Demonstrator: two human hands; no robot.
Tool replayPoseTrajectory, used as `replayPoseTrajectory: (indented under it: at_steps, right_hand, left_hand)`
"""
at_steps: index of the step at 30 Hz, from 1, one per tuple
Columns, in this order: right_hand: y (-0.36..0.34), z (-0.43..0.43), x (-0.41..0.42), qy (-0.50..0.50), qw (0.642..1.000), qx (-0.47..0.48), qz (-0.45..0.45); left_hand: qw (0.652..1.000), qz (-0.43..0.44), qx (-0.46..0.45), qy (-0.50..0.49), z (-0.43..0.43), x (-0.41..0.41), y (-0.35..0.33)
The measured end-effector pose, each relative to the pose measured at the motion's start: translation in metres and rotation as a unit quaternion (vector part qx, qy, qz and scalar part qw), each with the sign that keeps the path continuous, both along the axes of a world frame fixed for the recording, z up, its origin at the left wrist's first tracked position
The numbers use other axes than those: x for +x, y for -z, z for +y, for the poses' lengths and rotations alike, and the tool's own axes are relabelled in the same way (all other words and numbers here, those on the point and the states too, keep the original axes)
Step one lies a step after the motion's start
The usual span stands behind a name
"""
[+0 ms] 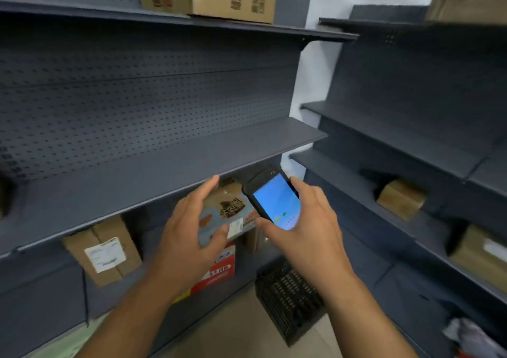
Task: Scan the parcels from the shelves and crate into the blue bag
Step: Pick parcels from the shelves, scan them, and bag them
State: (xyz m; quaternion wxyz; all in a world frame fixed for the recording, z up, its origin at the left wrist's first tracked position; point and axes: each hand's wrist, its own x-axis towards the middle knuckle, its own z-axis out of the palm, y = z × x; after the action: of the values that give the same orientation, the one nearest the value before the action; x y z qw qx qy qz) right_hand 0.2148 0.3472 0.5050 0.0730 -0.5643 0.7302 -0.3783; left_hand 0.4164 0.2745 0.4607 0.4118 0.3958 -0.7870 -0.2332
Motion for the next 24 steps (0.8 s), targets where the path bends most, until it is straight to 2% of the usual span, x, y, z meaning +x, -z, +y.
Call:
replayPoseTrajectory:
  at_steps: [7,16,24]
  right_hand:
    - [0.033,-0.018,-0.071,0.073,0.996,0.04,0.014]
    - [0.022,-0.119,-0.15,0.132,0.989,0.05,0.049]
    - [0.06,-0.2,-0.212,0.154,0.984,0.084,0.025]
  left_hand:
    - [0.996,0.03,0.051,0.066,-0.05,-0.084,0.035]
    - [0.987,0.066,0.099,0.104,-0.161,-0.163,0.045]
    - [0.985,0.006,0.12,0.128,-0.257,-0.222,0.076]
